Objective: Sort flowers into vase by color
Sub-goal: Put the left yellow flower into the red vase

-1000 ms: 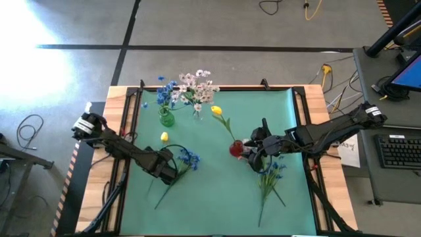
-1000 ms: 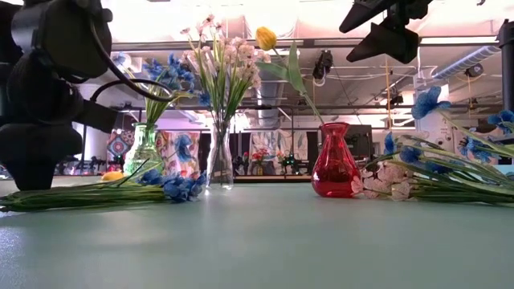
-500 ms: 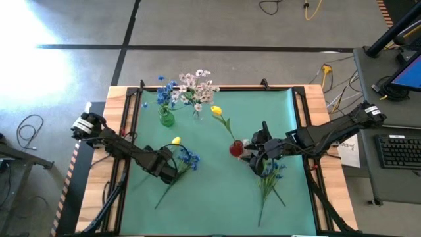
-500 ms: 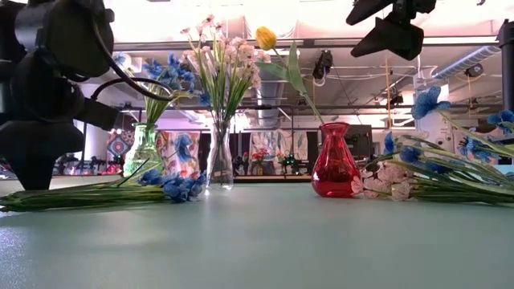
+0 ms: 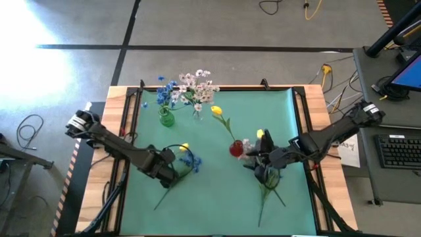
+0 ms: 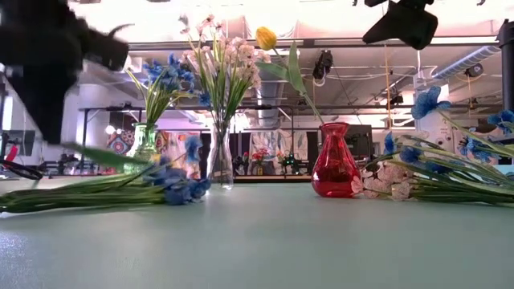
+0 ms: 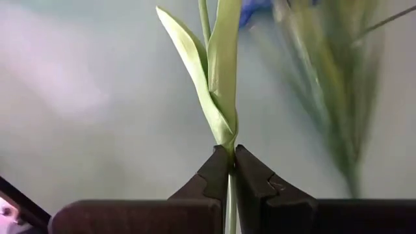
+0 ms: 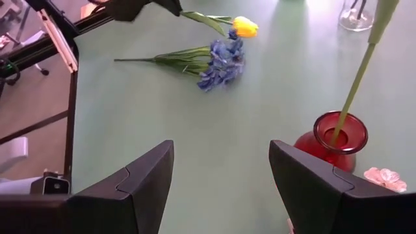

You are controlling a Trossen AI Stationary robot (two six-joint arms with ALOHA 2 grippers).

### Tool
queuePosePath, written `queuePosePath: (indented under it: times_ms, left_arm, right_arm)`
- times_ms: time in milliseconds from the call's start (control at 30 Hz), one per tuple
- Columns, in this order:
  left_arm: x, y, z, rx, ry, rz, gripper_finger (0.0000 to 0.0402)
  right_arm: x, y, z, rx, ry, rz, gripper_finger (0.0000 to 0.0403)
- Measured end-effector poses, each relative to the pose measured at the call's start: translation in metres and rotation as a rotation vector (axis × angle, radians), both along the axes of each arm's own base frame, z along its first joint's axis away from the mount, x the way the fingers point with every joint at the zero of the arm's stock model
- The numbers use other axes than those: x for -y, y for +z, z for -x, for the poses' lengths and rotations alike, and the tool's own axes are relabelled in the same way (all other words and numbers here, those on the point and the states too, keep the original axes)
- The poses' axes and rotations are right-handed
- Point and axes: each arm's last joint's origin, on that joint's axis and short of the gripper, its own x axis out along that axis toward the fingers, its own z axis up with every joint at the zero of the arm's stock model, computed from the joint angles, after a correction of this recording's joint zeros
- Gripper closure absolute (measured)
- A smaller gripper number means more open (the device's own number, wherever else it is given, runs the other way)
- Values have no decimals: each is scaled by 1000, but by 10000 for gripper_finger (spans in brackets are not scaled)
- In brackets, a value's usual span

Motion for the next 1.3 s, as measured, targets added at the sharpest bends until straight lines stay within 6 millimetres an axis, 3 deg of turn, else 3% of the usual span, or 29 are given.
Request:
queuePosePath:
  times_ms: [200,433,633,867,1300]
  left_arm:
    - [16,46,-10,141,-191,6,401]
    - [30,108,-21,408,-432,-142,401]
    - [46,133,-33,648,-711,-225,401]
    - [55,124,-48,878,-895,-299,401]
    - [54,93,-54,1283,-845,-395,401]
  right_arm:
    - [-8,0,4,20,-2,52,158]
    - [-15,1,8,33,4,88,158]
    - [-26,-3,8,57,-9,139,158]
    - [-46,-13,-11,142,45,224,158]
    - [-77,-27,-61,453,85,375,158]
